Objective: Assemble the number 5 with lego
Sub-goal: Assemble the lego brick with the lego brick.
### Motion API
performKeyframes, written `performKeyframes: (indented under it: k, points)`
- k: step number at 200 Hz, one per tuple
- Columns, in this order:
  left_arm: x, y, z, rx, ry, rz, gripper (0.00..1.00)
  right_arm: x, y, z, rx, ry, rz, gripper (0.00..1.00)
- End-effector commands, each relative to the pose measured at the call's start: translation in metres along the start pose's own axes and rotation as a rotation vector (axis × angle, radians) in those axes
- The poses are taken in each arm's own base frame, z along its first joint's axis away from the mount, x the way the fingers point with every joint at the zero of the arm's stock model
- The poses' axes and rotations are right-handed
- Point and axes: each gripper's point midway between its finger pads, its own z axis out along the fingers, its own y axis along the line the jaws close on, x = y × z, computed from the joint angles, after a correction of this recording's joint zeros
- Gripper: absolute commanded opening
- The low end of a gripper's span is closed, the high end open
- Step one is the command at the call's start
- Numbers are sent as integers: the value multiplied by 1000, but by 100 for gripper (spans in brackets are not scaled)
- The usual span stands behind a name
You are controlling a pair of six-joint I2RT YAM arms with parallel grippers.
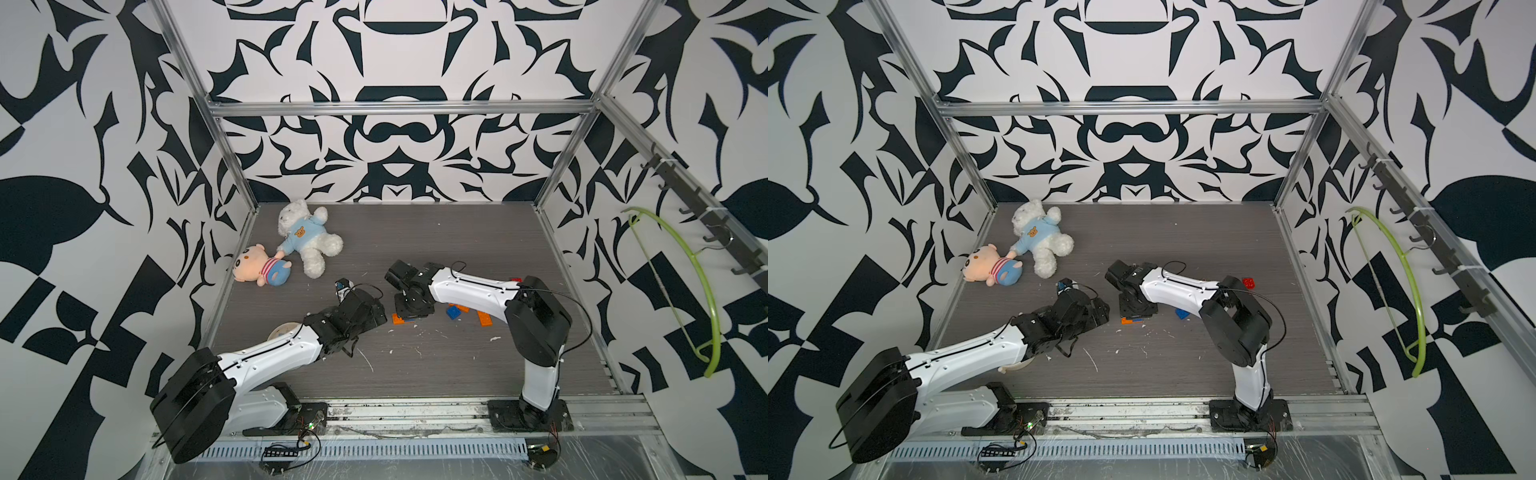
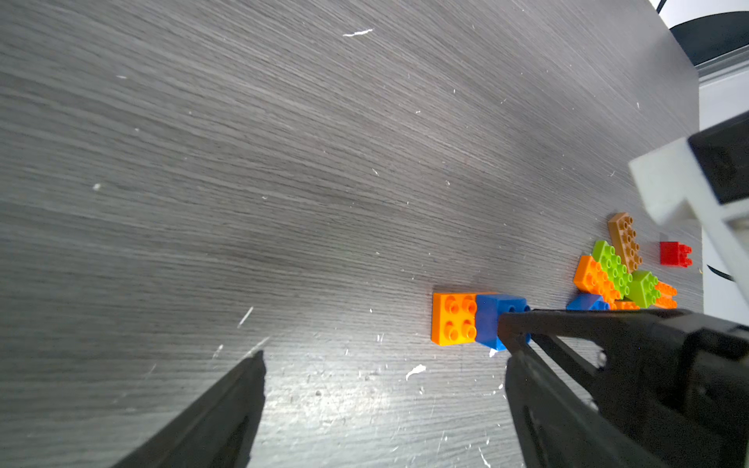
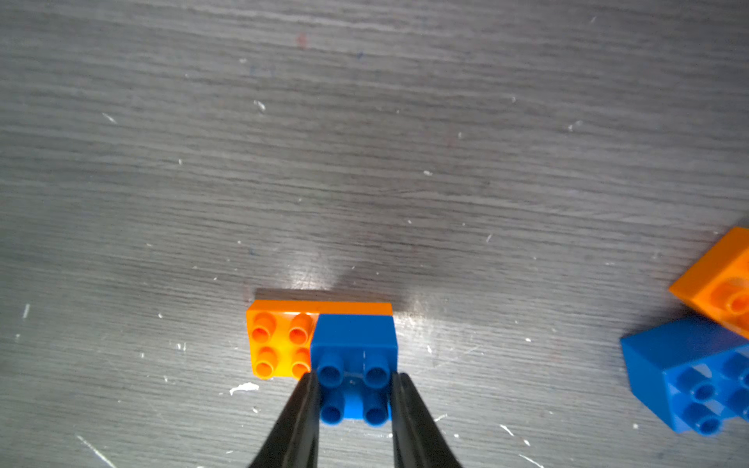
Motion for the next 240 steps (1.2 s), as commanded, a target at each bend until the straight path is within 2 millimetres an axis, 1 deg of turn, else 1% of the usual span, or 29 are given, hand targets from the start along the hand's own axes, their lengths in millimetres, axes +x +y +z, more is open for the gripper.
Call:
performKeyframes:
  k: [1, 36, 52, 67, 98, 156, 186, 209, 212, 227, 240]
  points:
    - [-1, -2, -1, -7, 1, 6, 99, 18, -8, 16, 55, 82, -21, 33]
    - [-2, -1, -2, -12, -2, 13, 99, 4, 4, -3, 10, 31, -19, 39]
    - [-2, 0, -3, -13, -5, 13, 99, 1, 6, -8, 2, 15, -18, 43]
    - [-2, 1, -4, -14, -8, 13, 99, 0, 5, -8, 3, 12, -19, 45]
    - [-2, 2, -4, -16, -8, 13, 99, 4, 8, -2, -12, 30, -18, 46]
    - [-2, 2, -4, -15, -9, 11, 99, -6, 11, -20, -54, -41, -8, 45]
    - [-2, 3, -4, -15, -10, 5, 99, -6, 16, -23, -91, -51, -9, 45]
    - [-2, 3, -4, -14, -11, 5, 99, -4, 11, -19, -61, -40, -8, 46]
    - [-2, 4, -4, -15, -12, 5, 99, -4, 10, -19, -58, -41, -6, 45]
    - [-2, 3, -4, -15, -13, 5, 99, -4, 6, -17, -36, -46, -2, 35]
    - [-2, 3, -4, -15, -11, 5, 99, -3, 6, -18, -36, -43, -2, 33]
